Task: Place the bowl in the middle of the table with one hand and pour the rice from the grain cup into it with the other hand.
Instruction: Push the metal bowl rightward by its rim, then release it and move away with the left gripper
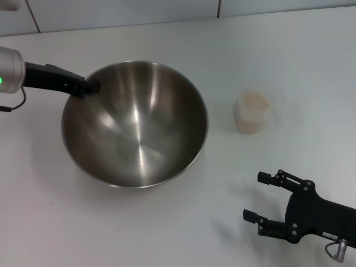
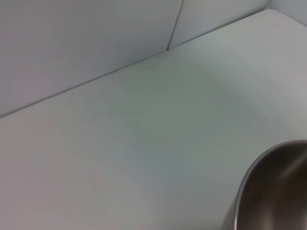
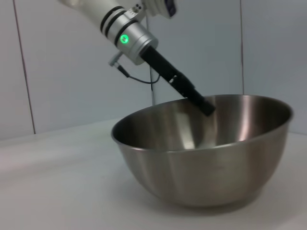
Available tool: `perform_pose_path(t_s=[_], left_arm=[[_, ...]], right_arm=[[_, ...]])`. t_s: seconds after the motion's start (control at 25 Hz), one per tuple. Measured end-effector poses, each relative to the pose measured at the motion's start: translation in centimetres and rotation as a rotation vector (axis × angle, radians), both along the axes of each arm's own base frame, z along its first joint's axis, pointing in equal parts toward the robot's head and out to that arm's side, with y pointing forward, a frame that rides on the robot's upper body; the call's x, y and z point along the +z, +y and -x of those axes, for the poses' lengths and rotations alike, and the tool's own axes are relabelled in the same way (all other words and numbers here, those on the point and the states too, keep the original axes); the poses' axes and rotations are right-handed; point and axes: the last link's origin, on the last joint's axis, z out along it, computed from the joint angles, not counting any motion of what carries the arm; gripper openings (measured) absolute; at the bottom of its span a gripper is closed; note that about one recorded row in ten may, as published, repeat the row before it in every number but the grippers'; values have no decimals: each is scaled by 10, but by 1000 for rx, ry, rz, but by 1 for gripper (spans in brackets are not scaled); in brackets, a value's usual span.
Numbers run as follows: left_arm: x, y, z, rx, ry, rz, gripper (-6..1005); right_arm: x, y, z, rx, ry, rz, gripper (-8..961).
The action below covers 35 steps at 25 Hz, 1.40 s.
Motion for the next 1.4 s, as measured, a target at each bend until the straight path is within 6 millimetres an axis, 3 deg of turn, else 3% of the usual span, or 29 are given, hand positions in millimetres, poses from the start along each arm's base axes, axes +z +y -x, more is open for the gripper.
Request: perform_pose_path(t_s=[0.4,0.8,1.04,1.12,1.24,1.4], left_arm=[[-24,10,-8,-18,50,1,31],[-29,10,-16,-85,55,-6,32],[-10,6,-22,-199,-16,-57,138],[4,-1,-22,-271,-41,-93,228],[23,-22,-16,-381,-74,-113,363],[43,-60,9,-458,-86,-117,498]], right_arm=[[0,1,0,3,-2,3,774],[-1,1,1,4,0,4,769],[-1,1,0,-2,-6,3,765],[-1,2,0,-10,0,-5,764],[4,3,-3,-52,23,-56,763],[17,5,-11,-136,56,-176,760]])
